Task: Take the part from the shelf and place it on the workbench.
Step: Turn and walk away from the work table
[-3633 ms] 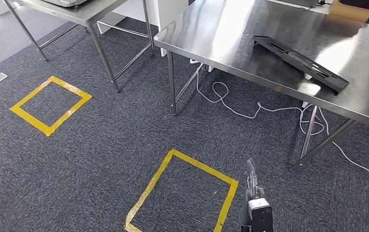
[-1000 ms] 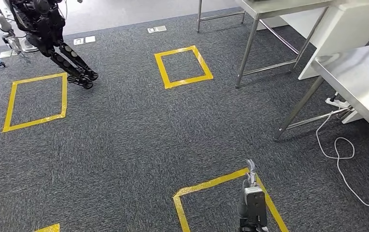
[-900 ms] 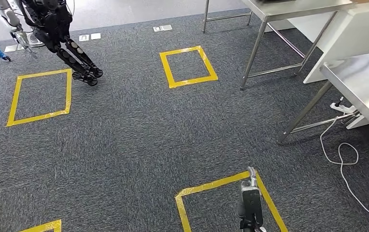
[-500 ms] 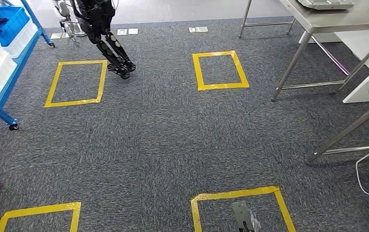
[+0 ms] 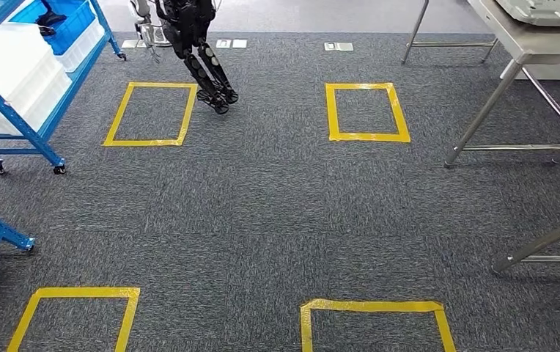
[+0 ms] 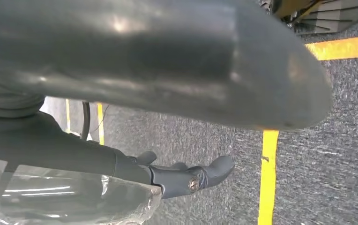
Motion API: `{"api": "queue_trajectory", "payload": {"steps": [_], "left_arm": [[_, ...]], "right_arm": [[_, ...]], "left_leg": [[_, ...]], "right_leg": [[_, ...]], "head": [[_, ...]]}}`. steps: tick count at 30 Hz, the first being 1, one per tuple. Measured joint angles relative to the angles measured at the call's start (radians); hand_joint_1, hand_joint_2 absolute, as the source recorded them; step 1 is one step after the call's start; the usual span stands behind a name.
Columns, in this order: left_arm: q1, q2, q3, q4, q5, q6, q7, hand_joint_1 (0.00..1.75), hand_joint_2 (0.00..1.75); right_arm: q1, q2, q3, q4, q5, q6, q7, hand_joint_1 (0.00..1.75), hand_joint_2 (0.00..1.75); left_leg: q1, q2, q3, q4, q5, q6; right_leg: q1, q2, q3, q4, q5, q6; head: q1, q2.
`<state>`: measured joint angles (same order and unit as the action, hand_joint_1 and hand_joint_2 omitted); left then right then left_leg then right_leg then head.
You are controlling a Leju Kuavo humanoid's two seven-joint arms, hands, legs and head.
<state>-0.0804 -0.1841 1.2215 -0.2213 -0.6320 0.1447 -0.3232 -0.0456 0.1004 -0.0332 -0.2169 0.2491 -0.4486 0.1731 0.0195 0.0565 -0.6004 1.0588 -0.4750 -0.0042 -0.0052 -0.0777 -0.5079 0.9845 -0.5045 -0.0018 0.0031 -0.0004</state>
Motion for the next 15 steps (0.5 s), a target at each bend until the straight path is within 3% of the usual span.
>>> {"api": "queue_trajectory", "payload": {"steps": [2, 4, 5, 6, 8, 10, 11, 12, 14, 15], "left_arm": [[-0.004, 0.000, 0.000, 0.000, -0.008, -0.003, 0.002, 0.00, 0.00], [-0.005, 0.000, 0.000, 0.000, -0.010, -0.004, 0.003, 0.00, 0.00], [-0.005, 0.000, 0.000, 0.000, -0.010, -0.004, 0.003, 0.00, 0.00], [-0.005, 0.000, 0.000, 0.000, -0.010, -0.004, 0.003, 0.00, 0.00], [-0.007, 0.001, 0.000, 0.000, -0.010, -0.004, 0.004, 0.00, 0.00], [-0.008, 0.002, 0.000, 0.000, -0.011, -0.004, 0.004, 0.00, 0.00], [-0.007, 0.003, 0.000, 0.000, -0.011, -0.004, 0.004, 0.00, 0.00], [-0.007, 0.003, 0.000, 0.000, -0.011, -0.004, 0.004, 0.00, 0.00], [-0.007, 0.003, 0.000, 0.000, -0.010, -0.003, 0.003, 0.00, 0.00], [-0.007, 0.003, 0.000, 0.000, -0.010, -0.003, 0.002, 0.00, 0.00]], "right_arm": [[0.000, 0.003, 0.000, 0.003, 0.006, -0.006, -0.003, 0.00, 0.00], [-0.002, 0.006, 0.000, 0.005, 0.008, -0.012, -0.007, 0.00, 0.00], [-0.003, 0.007, 0.000, 0.006, 0.009, -0.013, -0.009, 0.00, 0.00], [-0.003, 0.009, 0.000, 0.007, 0.009, -0.014, -0.010, 0.00, 0.00], [0.000, 0.010, 0.000, 0.011, 0.010, -0.016, -0.011, 0.00, 0.00], [0.002, 0.011, 0.000, 0.015, 0.016, -0.017, -0.014, 0.00, 0.00], [0.003, 0.011, 0.001, 0.016, 0.021, -0.018, -0.018, 0.00, 0.00], [0.003, 0.010, 0.003, 0.017, 0.028, -0.020, -0.022, 0.00, 0.00], [0.002, 0.009, 0.008, 0.019, 0.041, -0.024, -0.027, 0.00, 0.00], [0.001, 0.009, 0.011, 0.020, 0.046, -0.026, -0.028, 0.00, 0.00]], "left_leg": [[-0.007, 0.014, 0.026, -0.044, 0.004, 0.012], [-0.010, -0.009, 0.028, -0.050, 0.009, 0.026], [-0.010, -0.019, 0.031, -0.055, 0.013, 0.035], [-0.009, -0.030, 0.033, -0.060, 0.018, 0.043], [-0.010, -0.052, 0.033, -0.064, 0.023, 0.053], [-0.012, -0.078, 0.031, -0.064, 0.023, 0.055], [-0.012, -0.093, 0.031, -0.063, 0.023, 0.055], [-0.013, -0.107, 0.032, -0.063, 0.023, 0.055], [-0.013, -0.133, 0.034, -0.061, 0.023, 0.052], [-0.014, -0.144, 0.035, -0.059, 0.022, 0.049]], "right_leg": [[0.006, -0.015, 0.008, 0.000, -0.007, 0.012], [0.006, -0.027, 0.016, 0.001, -0.013, 0.024], [0.005, -0.015, 0.013, 0.012, -0.022, 0.027], [0.004, 0.006, 0.001, 0.041, -0.039, 0.028], [-0.002, 0.055, -0.055, 0.162, -0.097, 0.020], [-0.005, 0.070, -0.119, 0.283, -0.139, 0.020], [-0.005, 0.072, -0.131, 0.299, -0.136, 0.026], [-0.005, 0.075, -0.121, 0.271, -0.115, 0.034], [-0.009, 0.101, -0.063, 0.133, -0.049, 0.051], [-0.010, 0.116, -0.037, 0.069, -0.022, 0.052]], "head": [[0.004, 0.000], [0.005, 0.000], [0.006, 0.000], [0.006, 0.000], [0.009, 0.000], [0.010, 0.000], [0.010, 0.000], [0.010, 0.000], [0.011, 0.000], [0.011, 0.000]]}}
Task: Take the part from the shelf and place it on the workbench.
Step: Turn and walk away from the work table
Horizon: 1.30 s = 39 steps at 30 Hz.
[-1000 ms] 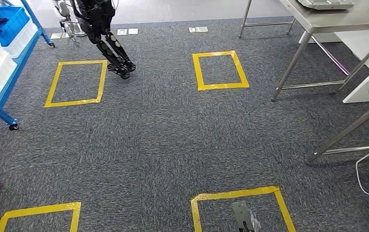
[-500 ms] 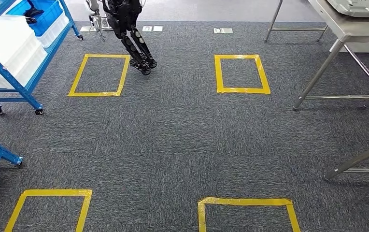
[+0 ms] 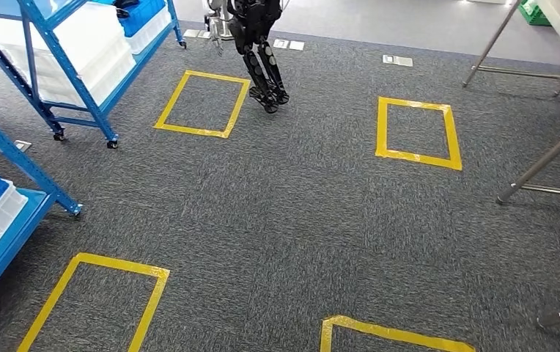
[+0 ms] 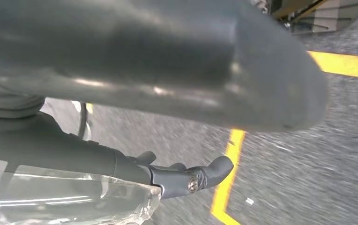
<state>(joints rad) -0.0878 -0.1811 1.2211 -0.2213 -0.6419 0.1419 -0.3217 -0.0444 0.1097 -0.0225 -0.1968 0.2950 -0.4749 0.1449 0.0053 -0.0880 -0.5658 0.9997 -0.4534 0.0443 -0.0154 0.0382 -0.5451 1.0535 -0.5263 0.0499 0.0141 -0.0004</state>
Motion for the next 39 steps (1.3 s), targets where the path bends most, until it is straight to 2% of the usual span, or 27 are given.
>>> {"api": "queue_trajectory", "payload": {"steps": [2, 4, 5, 7, 8, 9, 10, 11, 12, 13, 15, 17, 19, 20, 21, 22, 24, 25, 26, 27, 28, 30, 31, 33, 35, 37, 39], "left_arm": [[0.000, 0.000, 0.000, 0.000, 0.000, 0.003, -0.002, 0.00, 0.00], [0.001, 0.001, 0.000, 0.000, 0.000, 0.006, -0.003, 0.00, 0.00], [0.003, 0.002, 0.000, 0.000, 0.000, 0.007, -0.003, 0.00, 0.00], [0.003, 0.003, 0.000, 0.000, 0.000, 0.012, -0.002, 0.00, 0.00], [0.002, 0.004, 0.000, 0.000, 0.001, 0.015, -0.001, 0.00, 0.00], [0.002, 0.004, 0.000, 0.000, 0.002, 0.019, 0.000, 0.00, 0.00], [0.001, 0.003, 0.000, 0.000, 0.003, 0.023, 0.002, 0.00, 0.00], [0.002, 0.003, 0.000, 0.001, 0.004, 0.027, 0.003, 0.00, 0.00], [0.002, 0.003, 0.001, 0.001, 0.004, 0.032, 0.005, 0.00, 0.00], [0.003, 0.003, 0.001, 0.001, 0.004, 0.036, 0.007, 0.00, 0.00], [0.002, 0.004, 0.001, 0.001, 0.003, 0.041, 0.008, 0.00, 0.00], [-0.001, 0.004, 0.001, 0.001, 0.000, 0.043, 0.008, 0.00, 0.00], [-0.001, 0.003, 0.001, 0.001, -0.005, 0.043, 0.008, 0.00, 0.00], [-0.001, 0.003, 0.001, 0.001, -0.007, 0.043, 0.008, 0.00, 0.00], [-0.001, 0.003, 0.000, 0.001, -0.009, 0.043, 0.008, 0.00, 0.00], [-0.002, 0.003, 0.000, 0.001, -0.009, 0.043, 0.007, 0.00, 0.00], [-0.004, 0.004, 0.000, 0.001, -0.010, 0.042, 0.007, 0.00, 0.00], [-0.005, 0.004, 0.000, 0.001, -0.010, 0.042, 0.007, 0.00, 0.00], [-0.005, 0.004, 0.000, 0.001, -0.011, 0.042, 0.007, 0.00, 0.00], [-0.004, 0.004, 0.000, 0.001, -0.012, 0.042, 0.007, 0.00, 0.00], [-0.004, 0.003, 0.000, 0.002, -0.013, 0.042, 0.007, 0.00, 0.00], [-0.004, 0.003, 0.000, 0.002, -0.014, 0.043, 0.007, 0.00, 0.00], [-0.004, 0.002, 0.000, 0.003, -0.014, 0.045, 0.007, 0.00, 0.00], [-0.003, 0.003, 0.000, 0.003, -0.012, 0.049, 0.007, 0.00, 0.00], [0.001, 0.003, 0.001, 0.003, -0.010, 0.054, 0.007, 0.00, 0.00], [0.003, 0.002, 0.001, 0.003, -0.010, 0.058, 0.006, 0.00, 0.00], [0.002, 0.001, 0.001, 0.004, -0.010, 0.059, 0.004, 0.00, 0.00]], "right_arm": [[-0.003, 0.001, 0.004, 0.002, 0.006, -0.005, 0.000, 0.00, 0.00], [-0.007, 0.002, 0.006, 0.003, 0.006, -0.009, 0.000, 0.00, 0.00], [-0.009, 0.003, 0.006, 0.003, 0.002, -0.011, 0.000, 0.00, 0.00], [-0.009, 0.004, 0.005, 0.003, -0.005, -0.013, 0.001, 0.00, 0.00], [-0.008, 0.004, 0.005, 0.004, -0.006, -0.013, 0.003, 0.00, 0.00], [-0.006, 0.003, 0.005, 0.005, -0.006, -0.013, 0.006, 0.00, 0.00], [-0.005, 0.001, 0.005, 0.006, -0.004, -0.012, 0.010, 0.00, 0.00], [-0.004, -0.001, 0.005, 0.007, -0.002, -0.012, 0.014, 0.00, 0.00], [-0.004, -0.003, 0.005, 0.008, -0.001, -0.011, 0.017, 0.00, 0.00], [-0.004, -0.005, 0.005, 0.009, -0.001, -0.010, 0.018, 0.00, 0.00], [-0.005, -0.007, 0.005, 0.009, -0.001, -0.010, 0.018, 0.00, 0.00], [-0.006, -0.007, 0.005, 0.009, -0.001, -0.011, 0.016, 0.00, 0.00], [-0.008, -0.006, 0.005, 0.008, -0.001, -0.013, 0.013, 0.00, 0.00], [-0.009, -0.006, 0.005, 0.008, -0.001, -0.014, 0.012, 0.00, 0.00], [-0.009, -0.005, 0.005, 0.008, -0.001, -0.015, 0.011, 0.00, 0.00], [-0.008, -0.004, 0.005, 0.008, -0.001, -0.015, 0.011, 0.00, 0.00], [-0.005, -0.004, 0.005, 0.009, 0.000, -0.015, 0.009, 0.00, 0.00], [-0.004, -0.004, 0.005, 0.009, 0.000, -0.015, 0.008, 0.00, 0.00], [-0.003, -0.004, 0.005, 0.009, 0.001, -0.016, 0.006, 0.00, 0.00], [-0.001, -0.004, 0.005, 0.009, 0.002, -0.018, 0.002, 0.00, 0.00], [-0.001, -0.005, 0.005, 0.009, 0.004, -0.020, -0.001, 0.00, 0.00], [0.000, -0.006, 0.005, 0.009, 0.010, -0.024, -0.008, 0.00, 0.00], [0.000, -0.006, 0.005, 0.010, 0.013, -0.026, -0.010, 0.00, 0.00], [-0.003, -0.007, 0.006, 0.011, 0.020, -0.026, -0.013, 0.00, 0.00], [-0.008, -0.006, 0.006, 0.011, 0.024, -0.026, -0.013, 0.00, 0.00], [-0.008, -0.006, 0.006, 0.011, 0.025, -0.025, -0.012, 0.00, 0.00], [-0.003, -0.006, 0.006, 0.011, 0.023, -0.025, -0.012, 0.00, 0.00]], "left_leg": [[-0.002, -0.016, -0.002, 0.002, -0.002, -0.011], [0.000, -0.025, -0.006, 0.003, -0.001, -0.022], [0.002, -0.015, -0.011, 0.008, -0.005, -0.027], [0.003, 0.033, -0.039, 0.068, -0.044, -0.035], [0.004, 0.059, -0.065, 0.124, -0.077, -0.039], [0.005, 0.073, -0.097, 0.192, -0.111, -0.042], [0.006, 0.078, -0.126, 0.250, -0.133, -0.045], [0.007, 0.082, -0.142, 0.281, -0.138, -0.046], [0.007, 0.085, -0.139, 0.276, -0.124, -0.046], [0.008, 0.092, -0.116, 0.231, -0.095, -0.046], [0.005, 0.128, -0.043, 0.096, -0.037, -0.040], [-0.001, 0.150, -0.004, 0.021, -0.018, -0.031], [-0.006, 0.133, -0.004, 0.013, -0.017, -0.022], [-0.005, 0.123, -0.003, 0.008, -0.014, -0.016], [-0.003, 0.113, -0.001, 0.003, -0.009, -0.008], [-0.001, 0.103, 0.001, -0.002, -0.005, -0.002], [0.001, 0.083, 0.000, -0.004, -0.002, 0.006], [0.001, 0.070, -0.001, -0.004, -0.001, 0.006], [0.000, 0.057, -0.001, -0.003, -0.001, 0.006], [0.001, 0.042, 0.000, -0.003, -0.001, 0.006], [0.001, 0.029, 0.001, -0.002, -0.001, 0.005], [0.002, 0.003, 0.003, 0.002, -0.002, -0.001], [0.001, -0.007, 0.001, 0.005, -0.004, -0.006], [0.000, -0.021, -0.003, 0.008, -0.005, -0.019], [0.004, -0.028, -0.008, 0.009, -0.005, -0.029], [0.005, 0.007, -0.029, 0.050, -0.033, -0.038], [0.005, 0.059, -0.084, 0.166, -0.099, -0.044]], "right_leg": [[0.001, 0.017, 0.020, -0.056, 0.021, -0.012], [0.003, 0.000, 0.025, -0.058, 0.025, -0.030], [0.001, -0.008, 0.028, -0.060, 0.028, -0.037], [-0.003, -0.027, 0.031, -0.065, 0.032, -0.050], [0.000, -0.038, 0.032, -0.065, 0.032, -0.054], [0.003, -0.050, 0.031, -0.065, 0.030, -0.058], [0.005, -0.063, 0.031, -0.065, 0.029, -0.060], [0.006, -0.075, 0.032, -0.064, 0.027, -0.062], [0.007, -0.086, 0.033, -0.064, 0.026, -0.064], [0.007, -0.096, 0.035, -0.064, 0.024, -0.064], [0.012, -0.113, 0.040, -0.063, 0.018, -0.060], [0.019, -0.129, 0.044, -0.063, 0.012, -0.051], [0.023, -0.144, 0.048, -0.064, 0.008, -0.043], [0.022, -0.140, 0.048, -0.059, 0.004, -0.038], [0.020, -0.123, 0.041, -0.042, -0.007, -0.036], [0.018, -0.099, 0.025, -0.005, -0.027, -0.035], [0.012, -0.055, -0.036, 0.122, -0.083, -0.039], [0.009, -0.048, -0.069, 0.186, -0.105, -0.038], [0.007, -0.045, -0.091, 0.227, -0.115, -0.034], [0.005, -0.044, -0.095, 0.230, -0.106, -0.026], [0.003, -0.041, -0.079, 0.191, -0.082, -0.015], [-0.005, -0.013, -0.019, 0.052, -0.020, 0.002], [-0.007, 0.001, 0.003, -0.003, 0.001, 0.002], [-0.006, 0.013, 0.019, -0.044, 0.015, -0.010], [-0.006, -0.005, 0.024, -0.047, 0.021, -0.027], [-0.009, -0.025, 0.026, -0.051, 0.026, -0.045], [-0.005, -0.048, 0.025, -0.052, 0.026, -0.056]], "head": [[-0.001, 0.000], [-0.003, 0.000], [-0.003, 0.000], [-0.008, 0.000], [-0.010, 0.000], [-0.012, 0.000], [-0.012, 0.000], [-0.013, 0.000], [-0.013, 0.000], [-0.013, 0.000], [-0.013, 0.000], [-0.011, 0.000], [-0.008, 0.000], [-0.009, 0.000], [-0.008, 0.000], [-0.007, 0.000], [-0.004, 0.000], [-0.004, 0.000], [-0.004, 0.000], [-0.004, 0.000], [-0.004, 0.000], [-0.003, 0.000], [-0.003, 0.000], [-0.004, 0.000], [-0.005, 0.000], [-0.009, 0.000], [-0.015, 0.000]]}}
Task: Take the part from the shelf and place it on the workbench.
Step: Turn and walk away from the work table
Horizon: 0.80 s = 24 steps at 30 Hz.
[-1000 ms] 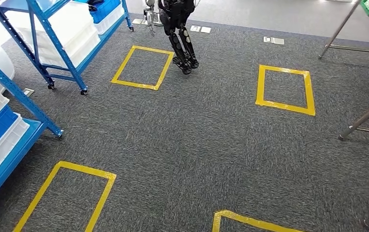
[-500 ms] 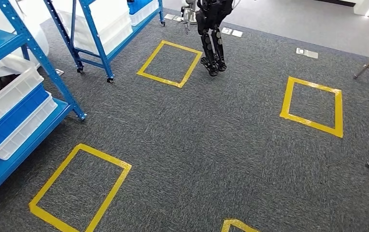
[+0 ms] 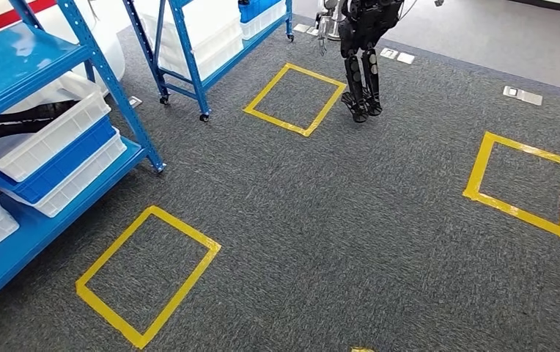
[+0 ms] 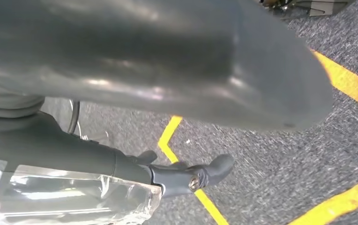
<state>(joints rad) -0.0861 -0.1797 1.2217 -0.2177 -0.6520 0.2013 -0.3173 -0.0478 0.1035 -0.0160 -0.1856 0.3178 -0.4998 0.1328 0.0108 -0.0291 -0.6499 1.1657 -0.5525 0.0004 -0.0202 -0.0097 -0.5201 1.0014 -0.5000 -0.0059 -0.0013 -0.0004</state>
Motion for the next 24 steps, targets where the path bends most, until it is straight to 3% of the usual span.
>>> {"api": "queue_trajectory", "payload": {"steps": [2, 3, 4, 5, 7, 8, 9, 11, 13, 15, 17, 18, 20, 22, 24], "left_arm": [[0.000, 0.000, 0.000, 0.001, 0.000, 0.000, -0.001, 0.00, 0.00], [0.001, 0.000, 0.000, 0.001, -0.001, -0.001, -0.001, 0.00, 0.00], [0.001, 0.000, 0.000, 0.001, -0.002, -0.001, -0.001, 0.00, 0.00], [0.001, 0.000, 0.000, 0.001, -0.003, -0.002, -0.001, 0.00, 0.00], [-0.001, 0.000, 0.000, 0.001, -0.004, -0.002, -0.001, 0.00, 0.00], [-0.003, 0.000, 0.000, 0.001, -0.004, -0.003, -0.002, 0.00, 0.00], [-0.004, 0.000, 0.000, 0.001, -0.005, -0.003, -0.003, 0.00, 0.00], [-0.003, 0.000, 0.000, 0.002, -0.006, -0.003, -0.003, 0.00, 0.00], [-0.003, -0.001, 0.000, 0.002, -0.006, -0.003, -0.003, 0.00, 0.00], [-0.005, -0.001, 0.000, 0.002, -0.006, -0.003, -0.004, 0.00, 0.00], [-0.006, -0.001, 0.000, 0.002, -0.006, -0.002, -0.003, 0.00, 0.00], [-0.005, -0.001, 0.000, 0.002, -0.006, -0.002, -0.003, 0.00, 0.00], [-0.005, -0.002, 0.000, 0.002, -0.006, -0.002, -0.002, 0.00, 0.00], [-0.005, -0.003, 0.000, 0.003, -0.006, -0.001, -0.001, 0.00, 0.00], [-0.006, -0.003, 0.000, 0.003, -0.006, 0.000, 0.000, 0.00, 0.00]], "right_arm": [[0.004, -0.001, 0.000, 0.000, -0.004, 0.000, 0.000, 0.00, 0.00], [0.004, -0.001, 0.000, 0.000, -0.005, 0.000, 0.000, 0.00, 0.00], [0.004, -0.001, 0.000, 0.000, -0.006, 0.000, 0.000, 0.00, 0.00], [0.003, -0.001, 0.000, 0.000, -0.006, 0.000, 0.000, 0.00, 0.00], [0.002, 0.000, 0.000, 0.000, -0.006, 0.000, 0.000, 0.00, 0.00], [0.002, 0.001, 0.000, 0.000, -0.006, 0.000, 0.000, 0.00, 0.00], [0.001, 0.002, 0.000, 0.000, -0.006, 0.000, 0.000, 0.00, 0.00], [0.000, 0.003, 0.000, 0.000, -0.007, 0.000, 0.000, 0.00, 0.00], [-0.001, 0.003, 0.000, 0.000, -0.010, 0.000, -0.001, 0.00, 0.00], [0.001, 0.002, 0.000, 0.000, -0.012, 0.000, -0.002, 0.00, 0.00], [0.003, 0.001, 0.000, 0.000, -0.007, 0.000, -0.001, 0.00, 0.00], [0.004, 0.001, 0.000, 0.000, -0.003, -0.001, 0.002, 0.00, 0.00], [0.005, 0.000, 0.000, 0.001, 0.007, -0.001, 0.008, 0.00, 0.00], [0.004, -0.002, 0.000, 0.001, 0.017, -0.001, 0.015, 0.00, 0.00], [0.004, -0.003, 0.000, 0.002, 0.025, -0.001, 0.021, 0.00, 0.00]], "left_leg": [[0.002, 0.020, -0.055, 0.115, -0.044, -0.005], [0.002, 0.024, -0.061, 0.128, -0.039, -0.005], [0.002, 0.028, -0.047, 0.102, -0.018, -0.003], [0.001, 0.037, -0.015, 0.042, 0.013, 0.001], [-0.007, 0.076, 0.058, -0.093, 0.062, 0.013], [-0.011, 0.089, 0.078, -0.132, 0.072, 0.019], [-0.016, 0.094, 0.086, -0.149, 0.074, 0.023], [-0.016, 0.072, 0.086, -0.156, 0.080, 0.033], [-0.010, 0.052, 0.092, -0.172, 0.092, 0.044], [-0.005, 0.031, 0.095, -0.181, 0.100, 0.051], [-0.005, 0.006, 0.092, -0.181, 0.101, 0.052], [-0.004, -0.008, 0.092, -0.180, 0.101, 0.051], [-0.002, -0.032, 0.094, -0.179, 0.102, 0.049], [0.000, -0.053, 0.095, -0.176, 0.101, 0.042], [-0.003, -0.073, 0.091, -0.167, 0.097, 0.030]], "right_leg": [[0.006, -0.026, -0.001, 0.000, -0.002, -0.005], [0.008, -0.037, -0.001, 0.000, -0.004, -0.006], [0.010, -0.048, 0.000, 0.000, -0.005, -0.008], [0.011, -0.057, 0.002, 0.000, -0.006, -0.008], [0.017, -0.074, 0.007, 0.000, -0.010, -0.004], [0.020, -0.082, 0.009, 0.001, -0.013, -0.001], [0.021, -0.090, 0.010, 0.000, -0.014, 0.003], [0.023, -0.103, 0.013, -0.001, -0.017, 0.012], [0.021, -0.071, 0.004, 0.028, -0.036, 0.018], [0.016, -0.017, -0.043, 0.133, -0.088, 0.014], [0.012, 0.000, -0.104, 0.259, -0.134, 0.014], [0.010, 0.002, -0.117, 0.284, -0.137, 0.020], [0.005, 0.005, -0.101, 0.241, -0.105, 0.038], [-0.005, 0.033, -0.045, 0.112, -0.048, 0.057], [-0.011, 0.064, -0.009, 0.019, -0.013, 0.058]], "head": [[-0.002, 0.000], [-0.002, 0.000], [-0.002, 0.000], [-0.002, 0.000], [-0.002, 0.000], [-0.002, 0.000], [-0.001, 0.000], [-0.001, 0.000], [0.000, 0.000], [0.003, 0.000], [0.005, 0.000], [0.005, 0.000], [0.006, 0.000], [0.006, 0.000], [0.007, 0.000]]}}
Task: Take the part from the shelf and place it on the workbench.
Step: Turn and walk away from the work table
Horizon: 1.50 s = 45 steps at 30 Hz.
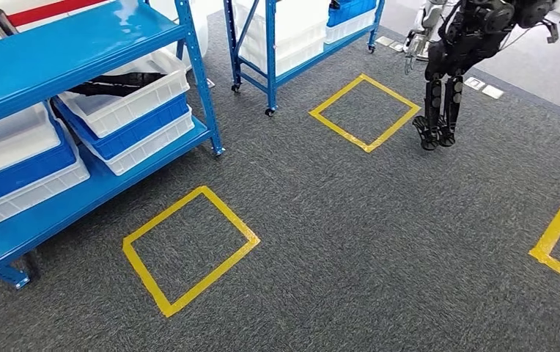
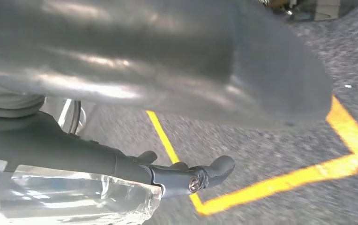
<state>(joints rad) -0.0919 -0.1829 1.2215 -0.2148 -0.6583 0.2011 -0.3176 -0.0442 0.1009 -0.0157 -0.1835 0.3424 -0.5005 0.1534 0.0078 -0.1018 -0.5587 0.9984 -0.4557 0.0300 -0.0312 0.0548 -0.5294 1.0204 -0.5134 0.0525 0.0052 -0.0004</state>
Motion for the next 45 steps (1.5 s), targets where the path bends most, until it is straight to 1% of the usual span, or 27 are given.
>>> {"api": "queue_trajectory", "payload": {"steps": [1, 3, 4, 5, 7, 9, 10, 11, 12, 14, 16, 18, 19, 20, 21, 23, 25, 26, 27, 29, 30, 32, 34, 36, 38, 43, 45], "left_arm": [[0.000, 0.000, 0.000, 0.000, 0.000, 0.000, 0.000, 0.00, 0.00], [0.002, 0.000, 0.000, 0.000, 0.000, 0.001, 0.001, 0.00, 0.00], [0.003, 0.000, 0.000, 0.000, 0.000, 0.001, 0.001, 0.00, 0.00], [0.004, 0.000, 0.000, 0.000, 0.000, 0.001, 0.001, 0.00, 0.00], [0.002, 0.000, 0.000, 0.000, 0.000, 0.001, 0.001, 0.00, 0.00], [0.001, 0.000, 0.000, 0.000, -0.001, 0.001, 0.001, 0.00, 0.00], [0.002, 0.000, 0.000, 0.000, -0.001, 0.001, 0.001, 0.00, 0.00], [0.003, 0.000, 0.000, 0.000, -0.001, 0.001, 0.001, 0.00, 0.00], [0.004, 0.000, 0.000, 0.000, -0.001, 0.001, 0.001, 0.00, 0.00], [0.002, 0.001, 0.000, 0.000, -0.001, 0.001, 0.001, 0.00, 0.00], [-0.001, 0.001, 0.000, 0.000, -0.001, 0.001, 0.001, 0.00, 0.00], [-0.003, 0.002, 0.000, 0.000, -0.001, 0.001, 0.001, 0.00, 0.00], [-0.002, 0.001, 0.000, 0.000, -0.002, 0.001, 0.001, 0.00, 0.00], [-0.002, 0.001, 0.000, 0.000, -0.002, 0.002, 0.001, 0.00, 0.00], [-0.002, 0.001, 0.000, 0.000, -0.002, 0.002, 0.001, 0.00, 0.00], [-0.005, 0.000, 0.000, 0.000, -0.002, 0.003, 0.001, 0.00, 0.00], [-0.005, 0.000, 0.000, 0.000, -0.001, 0.003, 0.001, 0.00, 0.00], [-0.004, 0.000, 0.000, 0.000, -0.001, 0.003, 0.001, 0.00, 0.00], [-0.003, -0.001, 0.000, 0.000, -0.001, 0.003, 0.001, 0.00, 0.00], [-0.001, -0.001, 0.000, 0.000, 0.000, 0.002, -0.001, 0.00, 0.00], [0.000, -0.001, 0.000, 0.000, 0.000, 0.002, -0.003, 0.00, 0.00], [0.000, 0.001, 0.000, 0.000, -0.001, 0.001, -0.007, 0.00, 0.00], [0.000, 0.002, 0.000, 0.000, -0.001, 0.001, -0.010, 0.00, 0.00], [0.000, 0.002, 0.000, 0.000, -0.001, 0.001, -0.012, 0.00, 0.00], [0.000, 0.002, 0.000, 0.000, -0.001, 0.001, -0.015, 0.00, 0.00], [0.000, 0.002, 0.000, 0.000, 0.004, 0.001, -0.023, 0.00, 0.00], [0.000, 0.002, 0.000, 0.000, 0.005, 0.000, -0.024, 0.00, 0.00]], "right_arm": [[-0.001, 0.000, 0.001, 0.001, 0.003, 0.000, 0.003, 0.00, 0.00], [-0.004, 0.000, 0.003, 0.001, 0.005, 0.000, 0.007, 0.00, 0.00], [-0.006, 0.000, 0.005, 0.001, 0.006, 0.000, 0.008, 0.00, 0.00], [-0.006, 0.000, 0.006, 0.001, 0.006, 0.000, 0.009, 0.00, 0.00], [-0.003, 0.000, 0.007, 0.001, 0.007, 0.000, 0.009, 0.00, 0.00], [0.000, 0.000, 0.007, 0.001, 0.008, 0.000, 0.010, 0.00, 0.00], [0.000, 0.000, 0.008, 0.001, 0.008, 0.000, 0.011, 0.00, 0.00], [0.000, 0.000, 0.008, 0.002, 0.008, 0.000, 0.012, 0.00, 0.00], [-0.001, 0.000, 0.009, 0.002, 0.009, 0.000, 0.014, 0.00, 0.00], [-0.002, 0.001, 0.012, 0.002, 0.010, 0.000, 0.018, 0.00, 0.00], [-0.003, 0.003, 0.014, 0.002, 0.010, 0.000, 0.019, 0.00, 0.00], [-0.005, 0.005, 0.015, 0.001, 0.011, -0.002, 0.019, 0.00, 0.00], [-0.007, 0.006, 0.015, 0.001, 0.011, -0.002, 0.019, 0.00, 0.00], [-0.006, 0.007, 0.015, 0.001, 0.013, -0.004, 0.017, 0.00, 0.00], [-0.005, 0.007, 0.016, 0.000, 0.015, -0.006, 0.015, 0.00, 0.00], [-0.001, 0.005, 0.016, 0.001, 0.020, -0.011, 0.012, 0.00, 0.00], [0.003, 0.003, 0.017, 0.001, 0.025, -0.017, 0.011, 0.00, 0.00], [0.004, 0.002, 0.018, 0.001, 0.028, -0.022, 0.010, 0.00, 0.00], [0.005, 0.001, 0.018, 0.001, 0.030, -0.028, 0.009, 0.00, 0.00], [0.005, -0.001, 0.020, 0.001, 0.028, -0.039, 0.008, 0.00, 0.00], [0.004, -0.001, 0.020, 0.001, 0.024, -0.041, 0.008, 0.00, 0.00], [0.003, 0.000, 0.020, 0.002, 0.018, -0.044, 0.008, 0.00, 0.00], [0.002, 0.002, 0.019, 0.002, 0.014, -0.047, 0.006, 0.00, 0.00], [0.004, 0.004, 0.019, 0.002, 0.011, -0.049, -0.001, 0.00, 0.87], [0.004, 0.004, 0.019, 0.002, 0.011, -0.050, -0.012, 0.00, 1.75], [0.001, 0.004, 0.019, 0.002, 0.014, -0.046, -0.028, 0.00, 1.75], [0.000, 0.003, 0.019, 0.002, 0.015, -0.043, -0.029, 0.00, 1.75]], "left_leg": [[0.000, -0.008, -0.003, 0.002, 0.000, -0.006], [0.004, -0.022, -0.009, 0.002, 0.003, -0.018], [0.006, -0.013, -0.013, 0.007, 0.001, -0.023], [0.006, 0.008, -0.022, 0.024, -0.011, -0.027], [0.006, 0.069, -0.068, 0.123, -0.068, -0.034], [0.007, 0.094, -0.133, 0.258, -0.126, -0.038], [0.008, 0.097, -0.150, 0.294, -0.133, -0.039], [0.008, 0.099, -0.148, 0.291, -0.121, -0.037], [0.007, 0.103, -0.126, 0.250, -0.095, -0.034], [0.001, 0.135, -0.049, 0.109, -0.038, -0.019], [-0.009, 0.162, -0.005, 0.023, -0.016, -0.005], [-0.015, 0.151, -0.005, 0.011, -0.015, 0.005], [-0.012, 0.141, -0.001, 0.002, -0.009, 0.010], [-0.009, 0.131, 0.004, -0.008, -0.001, 0.014], [-0.005, 0.120, 0.007, -0.018, 0.006, 0.019], [-0.001, 0.100, 0.006, -0.025, 0.014, 0.023], [0.000, 0.077, 0.003, -0.024, 0.016, 0.022], [0.002, 0.066, 0.003, -0.023, 0.016, 0.021], [0.004, 0.057, 0.004, -0.021, 0.015, 0.018], [0.007, 0.044, 0.002, -0.009, 0.008, 0.007], [0.007, 0.039, -0.001, -0.001, 0.003, -0.001], [0.003, 0.036, -0.008, 0.012, -0.006, -0.010], [0.003, 0.036, -0.010, 0.013, -0.005, 0.004], [0.005, 0.037, -0.009, 0.011, -0.001, 0.021], [0.006, 0.037, -0.007, 0.008, 0.001, 0.024], [0.008, 0.039, -0.003, 0.003, 0.002, 0.024], [0.009, 0.040, -0.003, 0.003, 0.001, 0.020]], "right_leg": [[0.001, 0.005, 0.003, -0.012, 0.004, -0.006], [0.005, -0.012, 0.007, -0.012, 0.008, -0.022], [0.005, -0.022, 0.010, -0.014, 0.011, -0.030], [0.004, -0.032, 0.011, -0.016, 0.014, -0.037], [0.006, -0.056, 0.010, -0.018, 0.015, -0.050], [0.014, -0.082, 0.009, -0.018, 0.013, -0.057], [0.017, -0.095, 0.008, -0.018, 0.012, -0.060], [0.019, -0.106, 0.008, -0.018, 0.011, -0.062], [0.021, -0.116, 0.009, -0.018, 0.010, -0.063], [0.026, -0.135, 0.014, -0.017, 0.007, -0.063], [0.031, -0.152, 0.017, -0.018, 0.004, -0.059], [0.032, -0.168, 0.021, -0.021, 0.004, -0.051], [0.031, -0.166, 0.021, -0.020, 0.002, -0.046], [0.031, -0.150, 0.018, -0.010, -0.006, -0.044], [0.031, -0.126, 0.006, 0.021, -0.024, -0.043], [0.025, -0.076, -0.049, 0.140, -0.081, -0.049], [0.018, -0.065, -0.102, 0.250, -0.119, -0.044], [0.014, -0.063, -0.107, 0.259, -0.114, -0.034], [0.010, -0.063, -0.093, 0.226, -0.092, -0.021], [-0.001, -0.056, -0.035, 0.090, -0.031, 0.005], [-0.003, -0.050, -0.014, 0.036, -0.010, 0.008], [-0.005, -0.041, -0.002, -0.004, 0.003, -0.005], [-0.005, -0.041, 0.000, -0.006, 0.006, -0.016], [-0.001, -0.041, 0.003, -0.006, 0.008, -0.019], [0.002, -0.041, 0.003, -0.006, 0.008, -0.021], [0.008, -0.041, 0.003, -0.005, 0.005, -0.029], [0.010, -0.041, 0.003, -0.005, 0.005, -0.030]], "head": [[0.000, 0.000], [-0.002, 0.000], [-0.003, 0.000], [-0.005, 0.000], [-0.010, 0.000], [-0.012, 0.000], [-0.012, 0.000], [-0.013, 0.000], [-0.013, 0.000], [-0.012, 0.000], [-0.011, 0.000], [-0.010, 0.000], [-0.010, 0.000], [-0.009, 0.000], [-0.008, 0.000], [-0.005, 0.000], [-0.005, 0.000], [-0.004, 0.000], [-0.004, 0.000], [-0.002, 0.000], [0.000, 0.000], [0.002, 0.000], [-0.001, 0.000], [-0.002, 0.000], [-0.002, 0.000], [-0.002, 0.000], [-0.002, 0.000]]}}
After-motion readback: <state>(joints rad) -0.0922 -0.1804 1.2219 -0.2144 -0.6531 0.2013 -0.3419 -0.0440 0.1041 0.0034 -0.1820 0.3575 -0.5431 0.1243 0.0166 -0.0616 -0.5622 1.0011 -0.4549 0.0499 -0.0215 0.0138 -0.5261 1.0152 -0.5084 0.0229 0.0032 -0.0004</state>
